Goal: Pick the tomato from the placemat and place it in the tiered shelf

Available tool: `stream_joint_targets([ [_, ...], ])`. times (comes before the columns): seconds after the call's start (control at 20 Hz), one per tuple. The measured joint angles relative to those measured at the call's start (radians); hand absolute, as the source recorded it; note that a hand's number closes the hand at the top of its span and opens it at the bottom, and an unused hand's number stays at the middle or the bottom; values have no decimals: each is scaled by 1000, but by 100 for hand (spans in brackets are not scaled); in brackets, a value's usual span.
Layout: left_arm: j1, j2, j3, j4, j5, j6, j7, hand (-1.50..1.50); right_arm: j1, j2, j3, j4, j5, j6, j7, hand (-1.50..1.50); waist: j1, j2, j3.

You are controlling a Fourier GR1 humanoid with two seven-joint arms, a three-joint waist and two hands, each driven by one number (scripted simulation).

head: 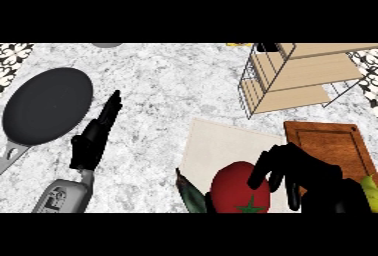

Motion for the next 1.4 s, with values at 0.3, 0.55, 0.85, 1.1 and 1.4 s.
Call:
stream_joint_targets([
  [0.3, -11, -16, 7, 20, -14, -5, -6, 0, -176, -8, -206, 3, 3, 109, -13, 150, 0, 0, 0],
  [0.55, 11, -19, 11, -15, -24, -13, 8, 0, -306, -18, -390, 34, -50, 171, -42, 150, 4, 0, 0],
  [0.85, 2, -39, 16, -34, -38, -14, 42, 0, -428, -59, -532, 129, -73, 200, -76, 150, 5, 1, 1],
  [1.1, -7, -45, 36, -8, -46, -28, 26, 0, -497, -114, -630, 229, -96, 193, -122, 150, 5, 2, 1],
  [1.4, -2, -52, 46, -4, -57, -46, 11, 0, -529, -204, -681, 356, -97, 149, -228, 150, 8, 3, 1],
])
